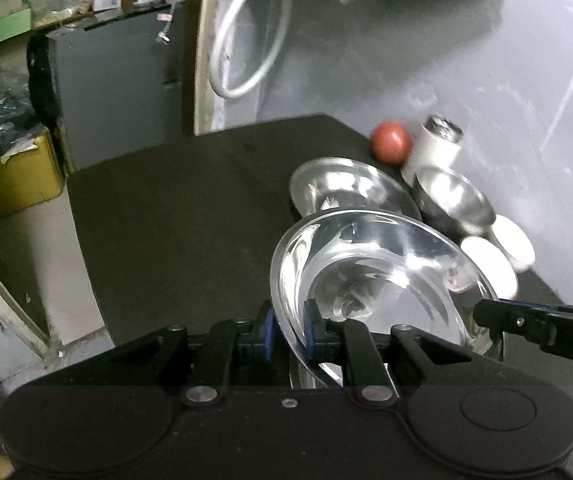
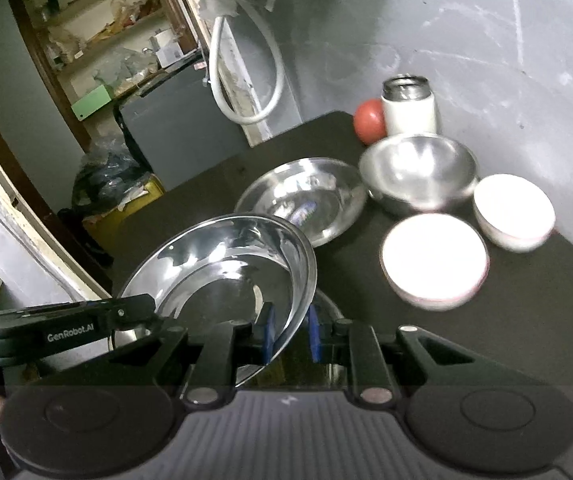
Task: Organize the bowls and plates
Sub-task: 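Lift the large plate with both grippers and lower it onto the plain steel plate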
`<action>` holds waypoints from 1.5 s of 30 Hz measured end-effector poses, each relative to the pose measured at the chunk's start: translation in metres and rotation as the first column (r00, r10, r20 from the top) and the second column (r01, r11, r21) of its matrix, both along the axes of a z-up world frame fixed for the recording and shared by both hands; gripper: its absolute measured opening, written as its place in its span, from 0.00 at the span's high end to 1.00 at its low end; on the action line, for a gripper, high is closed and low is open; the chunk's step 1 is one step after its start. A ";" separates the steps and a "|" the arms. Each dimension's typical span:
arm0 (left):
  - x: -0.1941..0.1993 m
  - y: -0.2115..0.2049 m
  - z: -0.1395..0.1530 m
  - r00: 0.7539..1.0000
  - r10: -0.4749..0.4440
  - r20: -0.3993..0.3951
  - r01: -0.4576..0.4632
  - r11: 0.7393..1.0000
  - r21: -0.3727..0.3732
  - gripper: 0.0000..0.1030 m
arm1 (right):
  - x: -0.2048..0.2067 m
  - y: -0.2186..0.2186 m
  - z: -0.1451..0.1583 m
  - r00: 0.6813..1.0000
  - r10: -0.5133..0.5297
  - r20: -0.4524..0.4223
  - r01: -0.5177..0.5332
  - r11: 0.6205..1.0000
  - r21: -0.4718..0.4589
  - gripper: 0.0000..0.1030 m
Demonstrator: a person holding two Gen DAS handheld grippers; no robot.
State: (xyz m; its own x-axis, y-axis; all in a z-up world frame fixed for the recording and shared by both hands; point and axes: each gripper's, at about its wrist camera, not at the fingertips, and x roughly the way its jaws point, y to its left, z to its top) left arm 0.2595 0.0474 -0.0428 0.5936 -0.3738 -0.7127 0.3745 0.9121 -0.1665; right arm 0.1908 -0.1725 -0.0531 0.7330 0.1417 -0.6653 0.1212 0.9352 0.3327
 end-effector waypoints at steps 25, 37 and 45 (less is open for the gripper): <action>-0.019 -0.022 -0.026 0.997 -0.046 -0.059 0.054 0.989 0.135 0.83 | -0.025 0.003 -0.022 0.996 0.006 -0.085 -0.008 1.000 -0.030 0.77; -0.013 -0.026 -0.033 0.996 -0.038 -0.079 0.048 0.989 0.137 0.82 | -0.023 0.005 -0.028 0.996 0.009 -0.093 -0.014 0.999 -0.050 0.76; -0.010 -0.027 -0.037 0.995 -0.033 -0.094 0.045 0.990 0.133 0.80 | -0.022 0.006 -0.028 0.995 0.013 -0.095 -0.019 0.998 -0.059 0.67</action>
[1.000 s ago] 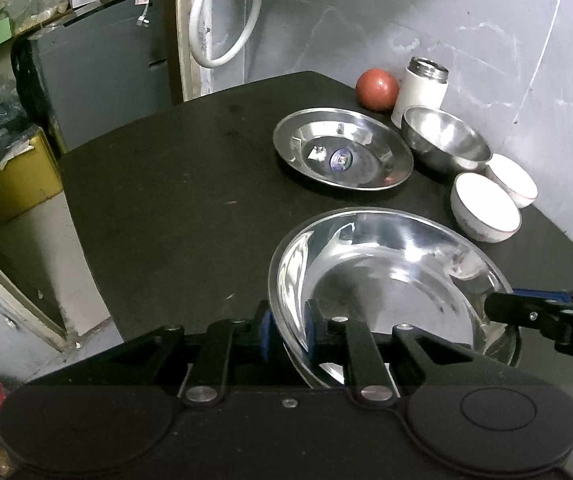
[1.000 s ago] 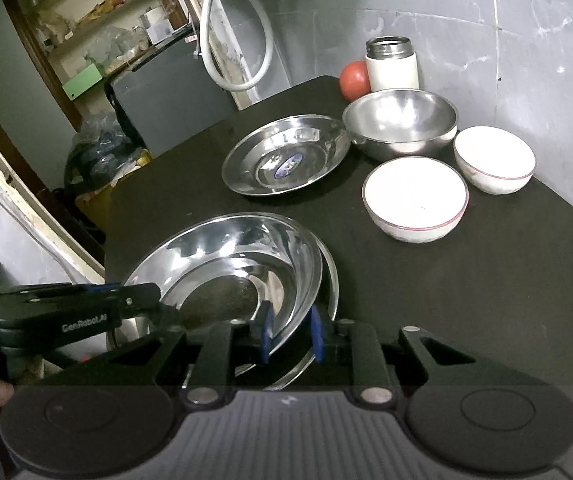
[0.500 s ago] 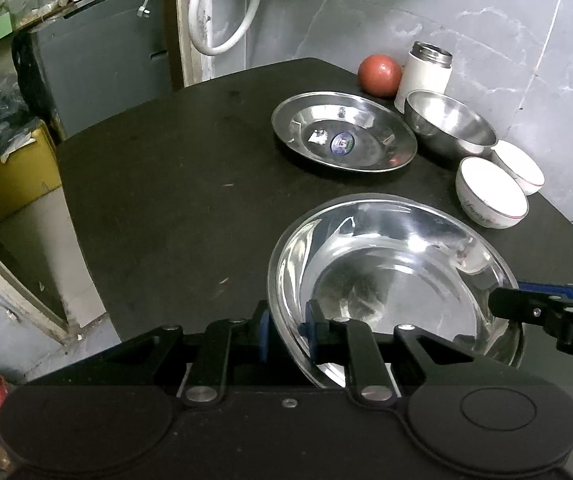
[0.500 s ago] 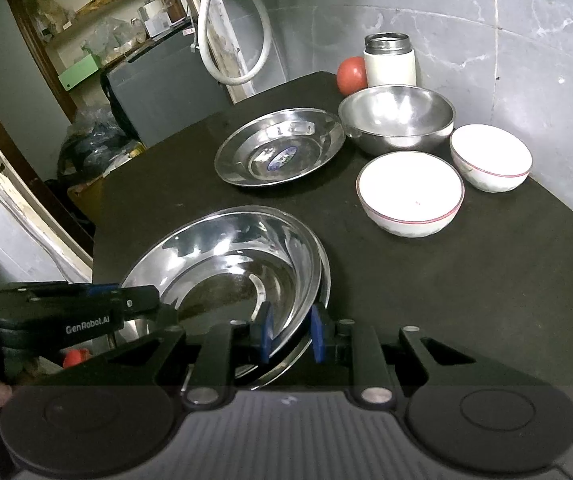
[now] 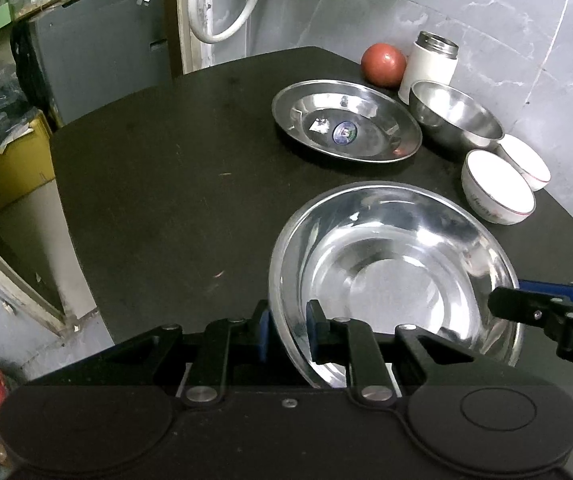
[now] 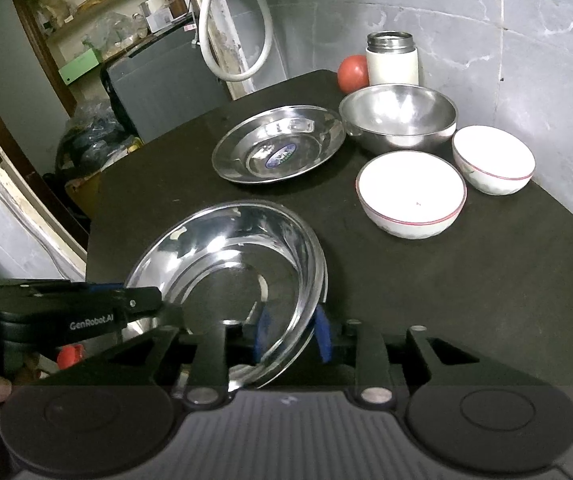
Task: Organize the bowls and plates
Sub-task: 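Lift the large plate with both grippers and lower it onto the plain steel plate, then open both grippers and move them toward the stickered steel plate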
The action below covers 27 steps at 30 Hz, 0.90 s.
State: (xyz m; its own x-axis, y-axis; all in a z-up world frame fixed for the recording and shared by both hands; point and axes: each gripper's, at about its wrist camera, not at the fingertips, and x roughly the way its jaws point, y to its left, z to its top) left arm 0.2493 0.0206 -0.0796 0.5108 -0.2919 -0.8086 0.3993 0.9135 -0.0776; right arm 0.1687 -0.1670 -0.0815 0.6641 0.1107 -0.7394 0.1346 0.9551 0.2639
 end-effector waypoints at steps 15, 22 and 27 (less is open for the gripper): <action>0.014 0.013 0.019 0.993 0.084 0.077 -0.083 0.996 -0.027 0.16 | 0.003 -0.007 0.005 0.999 -0.008 0.046 0.006 0.999 0.049 0.26; 0.053 0.017 0.029 0.985 0.136 0.105 -0.126 0.988 -0.093 0.01 | 0.023 -0.017 0.017 0.992 -0.001 0.125 -0.005 0.999 0.051 0.08; 0.092 0.011 0.032 0.980 0.175 0.093 -0.161 0.977 -0.143 0.01 | 0.049 -0.026 0.024 0.984 -0.022 0.178 0.009 0.997 0.074 0.01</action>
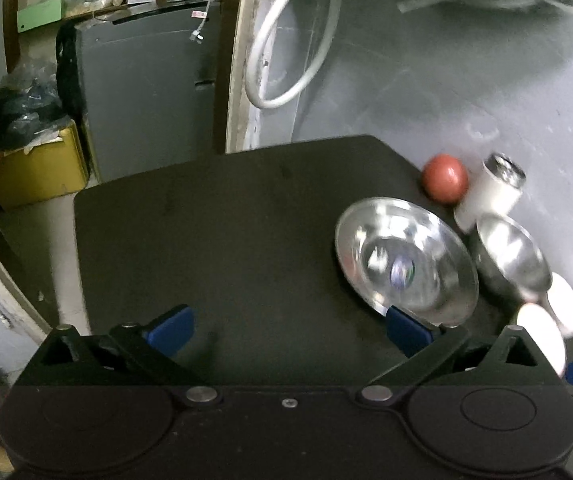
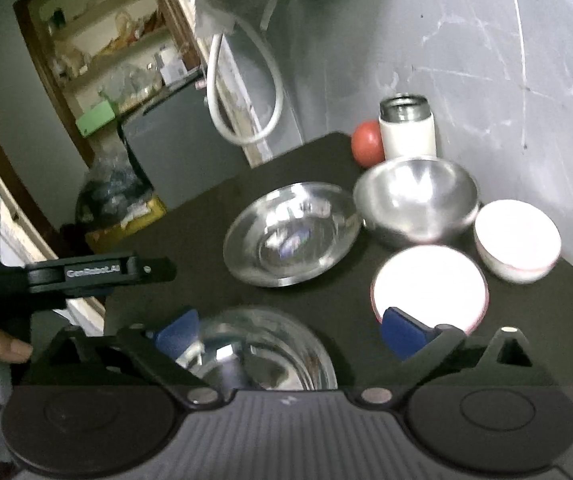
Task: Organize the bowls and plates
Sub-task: 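Open both grippers and move them toward the stickered steel plate, then close both grippers on the rim of the stickered steel plate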
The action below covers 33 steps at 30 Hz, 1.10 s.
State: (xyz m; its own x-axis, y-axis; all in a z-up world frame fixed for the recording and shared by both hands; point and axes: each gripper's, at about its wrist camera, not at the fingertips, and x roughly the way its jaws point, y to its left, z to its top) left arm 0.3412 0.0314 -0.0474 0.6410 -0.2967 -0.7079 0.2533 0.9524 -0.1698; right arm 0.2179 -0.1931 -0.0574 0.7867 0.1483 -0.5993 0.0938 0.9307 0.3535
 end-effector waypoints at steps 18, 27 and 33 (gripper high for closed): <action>0.085 -0.051 -0.025 0.980 -0.197 0.003 0.195 0.970 0.145 0.01 | 0.076 0.003 -0.022 0.999 0.017 -0.031 -0.017 1.000 -0.016 0.00; 0.099 -0.065 -0.035 0.976 -0.214 -0.028 0.216 0.965 0.150 0.01 | 0.099 0.005 -0.030 0.996 0.044 -0.080 -0.049 0.997 -0.060 0.00; 0.105 -0.065 -0.038 0.979 -0.196 -0.054 0.201 0.975 0.099 0.01 | 0.106 -0.002 -0.033 0.997 -0.002 -0.074 -0.001 0.999 -0.046 0.01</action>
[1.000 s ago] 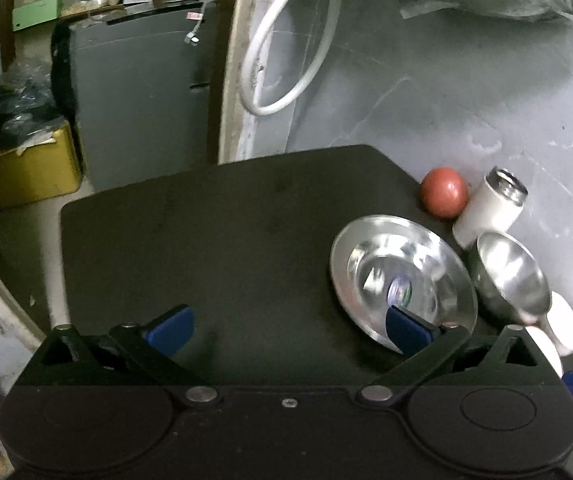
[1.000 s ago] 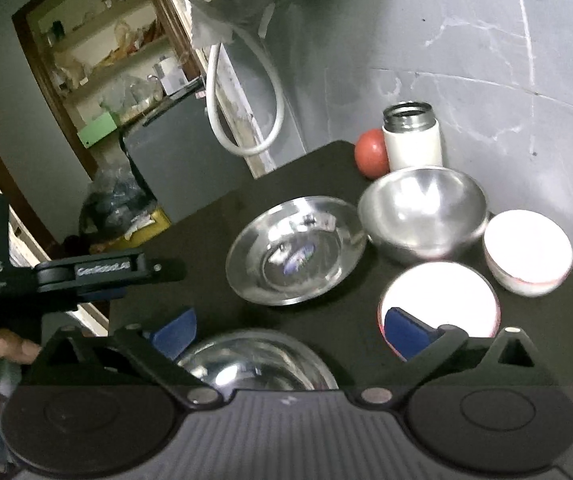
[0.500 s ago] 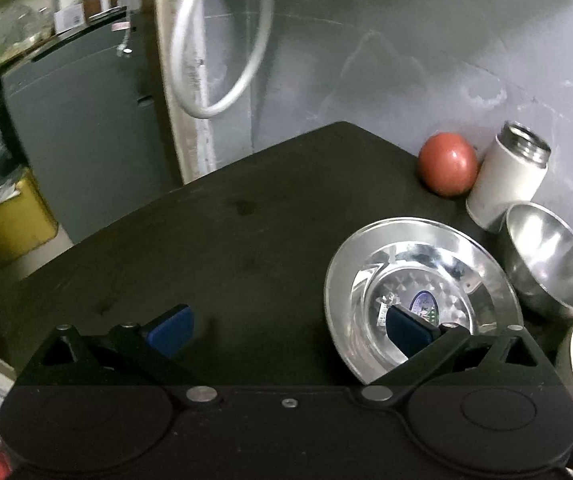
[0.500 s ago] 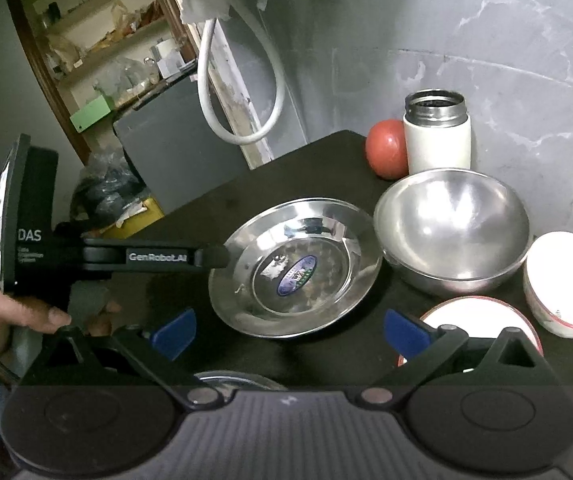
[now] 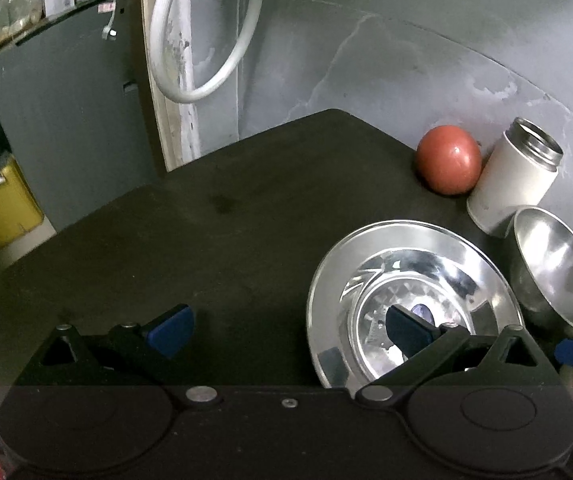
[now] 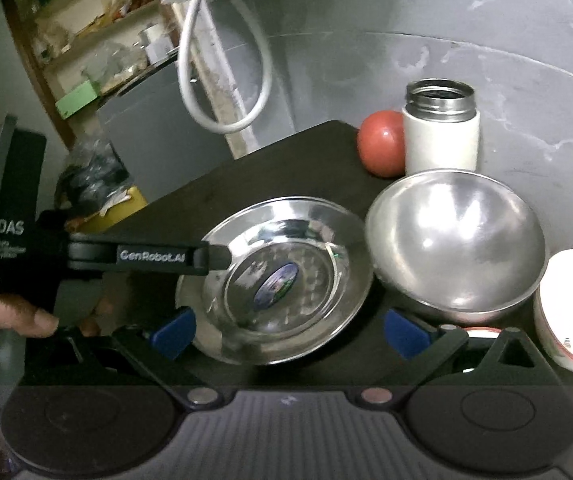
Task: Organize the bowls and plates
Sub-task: 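Close both grippers on the rim of the stickered steel plate, then carry the stickered plate with both grippers and lower it onto the plate stack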
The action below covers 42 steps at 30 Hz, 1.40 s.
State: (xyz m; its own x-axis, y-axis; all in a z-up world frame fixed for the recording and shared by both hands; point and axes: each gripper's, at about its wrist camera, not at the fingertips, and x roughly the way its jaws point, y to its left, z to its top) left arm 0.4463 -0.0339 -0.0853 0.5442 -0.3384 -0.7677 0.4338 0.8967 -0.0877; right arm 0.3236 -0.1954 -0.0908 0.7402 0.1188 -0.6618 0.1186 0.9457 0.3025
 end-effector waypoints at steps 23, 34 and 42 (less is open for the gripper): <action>-0.003 -0.004 -0.004 1.000 0.023 0.003 -0.023 1.000 0.006 0.34 | 0.017 -0.008 -0.016 0.994 -0.095 -0.051 0.094 0.995 -0.020 0.47; -0.014 -0.002 -0.005 1.000 -0.021 0.007 0.021 1.000 -0.014 0.74 | 0.018 0.003 -0.017 0.996 -0.067 -0.051 0.063 0.995 -0.080 0.69; -0.031 0.011 -0.001 1.000 -0.010 0.000 0.010 1.000 -0.019 0.74 | 0.009 0.010 -0.011 0.998 -0.048 -0.032 0.045 0.995 -0.086 0.70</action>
State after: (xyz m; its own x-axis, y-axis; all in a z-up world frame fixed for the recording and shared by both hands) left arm 0.4155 -0.0229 -0.0865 0.5409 -0.3581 -0.7610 0.4427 0.8905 -0.1044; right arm 0.3330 -0.1857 -0.1017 0.7207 0.0269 -0.6927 0.1717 0.9612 0.2160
